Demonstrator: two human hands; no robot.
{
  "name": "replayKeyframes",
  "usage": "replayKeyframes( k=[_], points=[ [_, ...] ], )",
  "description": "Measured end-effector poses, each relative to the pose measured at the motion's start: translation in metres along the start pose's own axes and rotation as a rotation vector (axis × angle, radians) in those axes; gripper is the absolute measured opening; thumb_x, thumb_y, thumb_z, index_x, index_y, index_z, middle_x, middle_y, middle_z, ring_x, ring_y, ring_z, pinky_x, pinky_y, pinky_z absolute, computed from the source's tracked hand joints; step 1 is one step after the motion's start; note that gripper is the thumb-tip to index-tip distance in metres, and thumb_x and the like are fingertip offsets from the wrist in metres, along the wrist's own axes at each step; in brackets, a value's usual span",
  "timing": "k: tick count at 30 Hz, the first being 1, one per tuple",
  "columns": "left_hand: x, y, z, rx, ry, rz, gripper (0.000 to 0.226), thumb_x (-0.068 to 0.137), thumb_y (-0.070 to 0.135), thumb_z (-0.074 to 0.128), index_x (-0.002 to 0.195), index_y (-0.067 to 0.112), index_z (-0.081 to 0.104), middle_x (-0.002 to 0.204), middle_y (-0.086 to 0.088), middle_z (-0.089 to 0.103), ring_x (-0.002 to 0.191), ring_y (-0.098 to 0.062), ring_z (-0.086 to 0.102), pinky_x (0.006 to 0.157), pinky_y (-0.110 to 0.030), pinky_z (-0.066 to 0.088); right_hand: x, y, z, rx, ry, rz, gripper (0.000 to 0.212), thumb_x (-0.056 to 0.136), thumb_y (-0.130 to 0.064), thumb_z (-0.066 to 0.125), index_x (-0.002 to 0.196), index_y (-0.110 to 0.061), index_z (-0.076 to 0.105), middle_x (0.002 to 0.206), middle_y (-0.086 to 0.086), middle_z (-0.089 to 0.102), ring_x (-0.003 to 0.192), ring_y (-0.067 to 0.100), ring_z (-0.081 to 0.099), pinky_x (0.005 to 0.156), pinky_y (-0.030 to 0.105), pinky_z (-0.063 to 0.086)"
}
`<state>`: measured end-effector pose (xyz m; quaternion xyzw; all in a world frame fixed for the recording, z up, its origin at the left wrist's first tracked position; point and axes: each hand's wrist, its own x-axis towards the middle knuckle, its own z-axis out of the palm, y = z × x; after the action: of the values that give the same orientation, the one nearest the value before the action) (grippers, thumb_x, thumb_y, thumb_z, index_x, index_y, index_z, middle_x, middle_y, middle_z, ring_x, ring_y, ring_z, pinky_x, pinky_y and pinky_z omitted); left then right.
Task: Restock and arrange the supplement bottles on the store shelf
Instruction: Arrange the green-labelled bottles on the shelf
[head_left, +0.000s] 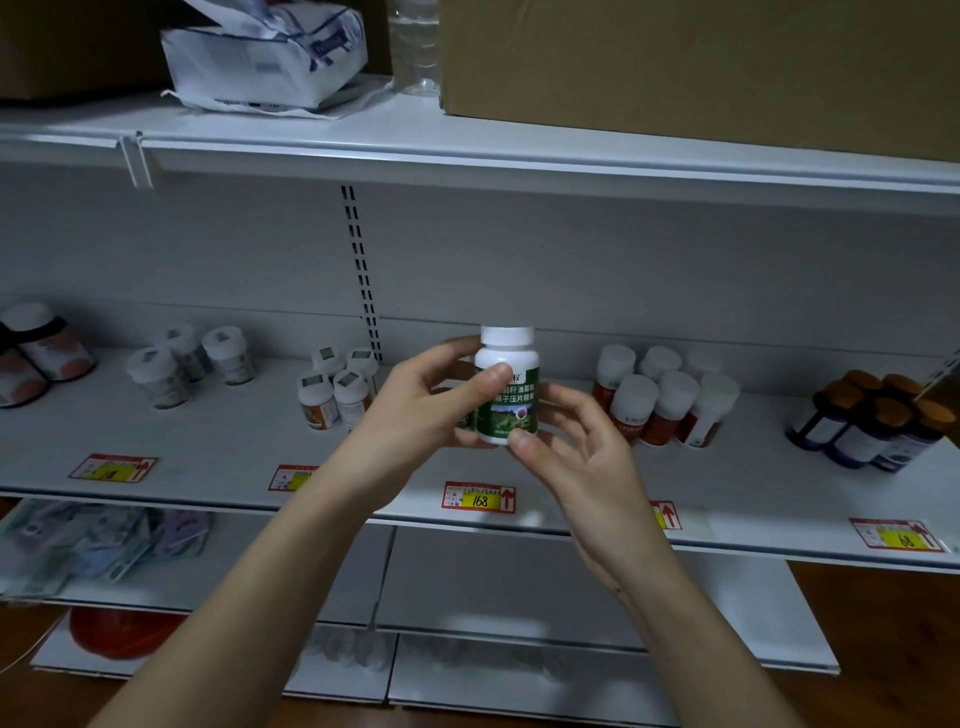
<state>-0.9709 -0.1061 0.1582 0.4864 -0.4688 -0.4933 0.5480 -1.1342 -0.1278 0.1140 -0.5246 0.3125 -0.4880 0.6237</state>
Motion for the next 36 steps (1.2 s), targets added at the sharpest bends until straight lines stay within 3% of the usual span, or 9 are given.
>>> replayKeyframes(
  k=[3, 6, 10, 14, 23, 29, 33, 36],
  points=[
    [0.000, 0.000, -0.001, 0.002, -0.025, 0.024, 0.045, 0.082, 0.026, 0.068, 0.125, 0.016, 0.065, 0.116, -0.014, 0.069, 0.097, -0.021, 0.073, 0.072, -0.033, 0.060, 0.000, 0.000, -0.001, 0.005, -0.021, -0.015, 0.044, 0.083, 0.000, 0.070, 0.124, -0.012, 0.058, 0.119, 0.002, 0.070, 0.110, 0.014, 0.068, 0.090, 0.024, 0.054],
    [-0.002, 0.002, -0.003, 0.057, -0.074, 0.094, 0.044, 0.079, 0.020, 0.074, 0.121, 0.018, 0.066, 0.108, -0.004, 0.074, 0.097, -0.013, 0.071, 0.075, -0.027, 0.058, 0.001, -0.005, -0.004, -0.015, -0.049, -0.043, 0.045, 0.082, -0.006, 0.070, 0.124, -0.016, 0.059, 0.120, -0.001, 0.070, 0.113, 0.017, 0.067, 0.095, 0.029, 0.053],
    [-0.003, 0.005, -0.006, 0.150, -0.110, 0.229, 0.053, 0.071, 0.013, 0.082, 0.121, 0.022, 0.066, 0.120, 0.003, 0.071, 0.117, -0.014, 0.064, 0.096, -0.034, 0.054, 0.004, -0.019, -0.007, -0.082, -0.091, -0.115, 0.051, 0.082, 0.002, 0.071, 0.125, -0.022, 0.059, 0.120, -0.009, 0.070, 0.115, 0.013, 0.065, 0.093, 0.026, 0.053],
    [-0.006, 0.011, -0.006, 0.053, -0.167, 0.281, 0.057, 0.065, -0.002, 0.080, 0.111, 0.030, 0.073, 0.121, 0.007, 0.070, 0.123, -0.009, 0.059, 0.089, -0.025, 0.054, 0.005, -0.031, -0.007, -0.064, -0.129, -0.189, 0.052, 0.075, 0.004, 0.072, 0.120, -0.020, 0.059, 0.113, -0.015, 0.072, 0.112, 0.008, 0.066, 0.087, 0.019, 0.052],
    [-0.011, 0.017, -0.005, 0.075, -0.201, 0.354, 0.059, 0.064, -0.002, 0.084, 0.111, 0.032, 0.075, 0.120, 0.010, 0.066, 0.125, -0.013, 0.058, 0.095, -0.027, 0.051, 0.001, -0.038, -0.003, -0.048, -0.122, -0.281, 0.051, 0.071, 0.001, 0.073, 0.116, -0.018, 0.061, 0.115, -0.011, 0.071, 0.115, 0.012, 0.064, 0.087, 0.021, 0.052],
    [-0.012, 0.018, -0.004, 0.056, -0.186, 0.335, 0.058, 0.069, -0.002, 0.078, 0.114, 0.033, 0.072, 0.124, 0.011, 0.068, 0.126, -0.008, 0.057, 0.093, -0.024, 0.052, 0.000, -0.039, -0.004, -0.108, -0.108, -0.276, 0.056, 0.079, 0.015, 0.069, 0.119, -0.023, 0.060, 0.113, -0.017, 0.071, 0.112, 0.009, 0.066, 0.084, 0.018, 0.053],
    [-0.010, 0.018, -0.009, 0.121, -0.179, 0.272, 0.052, 0.081, 0.006, 0.071, 0.129, 0.025, 0.061, 0.126, 0.006, 0.069, 0.123, -0.013, 0.061, 0.096, -0.030, 0.052, 0.000, -0.039, -0.006, -0.194, -0.114, -0.232, 0.059, 0.084, 0.002, 0.070, 0.127, -0.035, 0.055, 0.121, -0.013, 0.069, 0.115, 0.012, 0.065, 0.089, 0.025, 0.055],
    [-0.009, 0.020, -0.007, 0.138, -0.143, 0.177, 0.054, 0.090, 0.018, 0.069, 0.140, 0.027, 0.052, 0.119, -0.004, 0.072, 0.110, -0.023, 0.068, 0.089, -0.042, 0.058, 0.001, -0.041, -0.005, -0.225, -0.104, -0.135, 0.062, 0.084, -0.017, 0.069, 0.139, -0.037, 0.048, 0.112, -0.003, 0.073, 0.100, 0.015, 0.070, 0.073, 0.028, 0.057]
  ],
)
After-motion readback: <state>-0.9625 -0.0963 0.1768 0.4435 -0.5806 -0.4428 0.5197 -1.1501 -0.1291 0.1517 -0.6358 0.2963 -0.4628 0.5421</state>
